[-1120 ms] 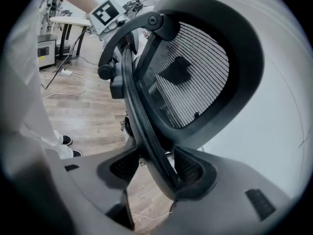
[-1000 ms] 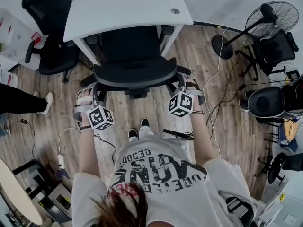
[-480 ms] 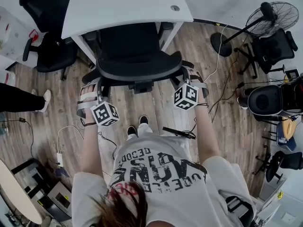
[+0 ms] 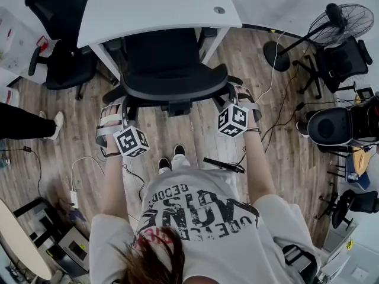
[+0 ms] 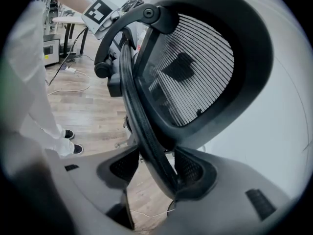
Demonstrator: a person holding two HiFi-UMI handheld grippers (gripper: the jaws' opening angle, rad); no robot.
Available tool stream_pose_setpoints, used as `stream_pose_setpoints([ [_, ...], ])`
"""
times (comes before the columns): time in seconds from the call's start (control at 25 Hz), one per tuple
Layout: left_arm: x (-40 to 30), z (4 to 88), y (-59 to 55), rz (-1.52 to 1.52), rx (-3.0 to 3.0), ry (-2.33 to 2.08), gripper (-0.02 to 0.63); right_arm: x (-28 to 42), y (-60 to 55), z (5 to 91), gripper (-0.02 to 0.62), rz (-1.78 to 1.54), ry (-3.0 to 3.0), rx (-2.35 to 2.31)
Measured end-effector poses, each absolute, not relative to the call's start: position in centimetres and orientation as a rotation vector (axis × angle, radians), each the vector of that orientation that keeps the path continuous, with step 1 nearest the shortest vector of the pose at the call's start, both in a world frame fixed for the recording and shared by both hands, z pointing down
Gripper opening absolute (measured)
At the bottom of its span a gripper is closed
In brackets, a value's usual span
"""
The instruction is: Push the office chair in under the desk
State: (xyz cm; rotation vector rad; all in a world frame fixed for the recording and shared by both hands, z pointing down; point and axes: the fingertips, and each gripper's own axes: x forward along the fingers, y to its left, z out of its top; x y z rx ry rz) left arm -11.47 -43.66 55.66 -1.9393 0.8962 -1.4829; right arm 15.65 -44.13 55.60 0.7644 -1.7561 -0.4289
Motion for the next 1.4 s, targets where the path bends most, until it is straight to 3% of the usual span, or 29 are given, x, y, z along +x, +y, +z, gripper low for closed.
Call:
stream_pose_setpoints([
  [1.4, -11.91, 56.14, -43.52, -1.523, -1.959, 0.940, 0.196, 15.33, -43.76, 55.96, 0.212, -0.445, -1.727, 0.745],
])
